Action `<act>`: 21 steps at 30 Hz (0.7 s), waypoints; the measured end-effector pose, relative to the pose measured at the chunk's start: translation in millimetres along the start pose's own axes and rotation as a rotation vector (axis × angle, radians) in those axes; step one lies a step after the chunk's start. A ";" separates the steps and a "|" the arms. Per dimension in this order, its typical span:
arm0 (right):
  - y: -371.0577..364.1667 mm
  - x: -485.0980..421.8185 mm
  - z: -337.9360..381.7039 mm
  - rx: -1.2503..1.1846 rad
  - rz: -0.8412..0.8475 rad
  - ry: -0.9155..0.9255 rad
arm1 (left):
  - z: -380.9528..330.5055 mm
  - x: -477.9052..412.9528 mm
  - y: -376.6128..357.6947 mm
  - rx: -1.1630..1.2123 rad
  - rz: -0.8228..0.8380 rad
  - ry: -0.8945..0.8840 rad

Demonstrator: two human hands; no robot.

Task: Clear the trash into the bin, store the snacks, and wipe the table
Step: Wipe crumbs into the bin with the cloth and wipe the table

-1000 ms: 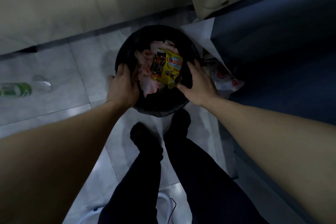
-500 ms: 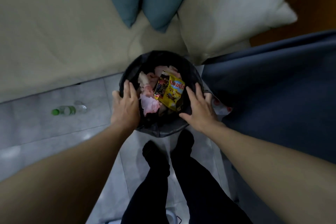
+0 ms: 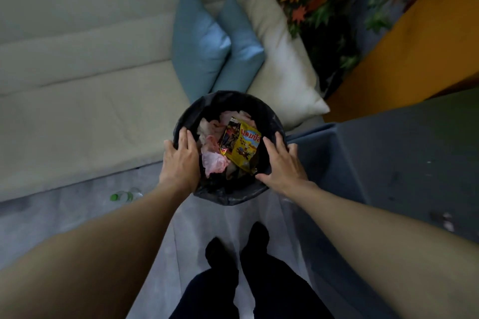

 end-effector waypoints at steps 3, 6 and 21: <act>34.2 15.5 -2.7 -0.005 -0.023 0.005 | -7.1 10.6 35.8 0.029 -0.036 -0.019; 59.7 33.9 -7.5 0.006 -0.045 -0.001 | -14.6 22.3 67.9 0.130 -0.126 -0.038; 89.5 166.8 -31.3 -0.070 -0.153 -0.204 | -52.8 109.0 129.2 0.359 -0.321 -0.350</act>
Point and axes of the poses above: each hand's wrist, its own x-axis away from the middle knuckle, its own y-axis out of the back of the hand, z = x × y, the point moved 6 cm from there along -x, towards the middle knuckle, and after that the axes turned 12 degrees about x, right-handed, at the moved point
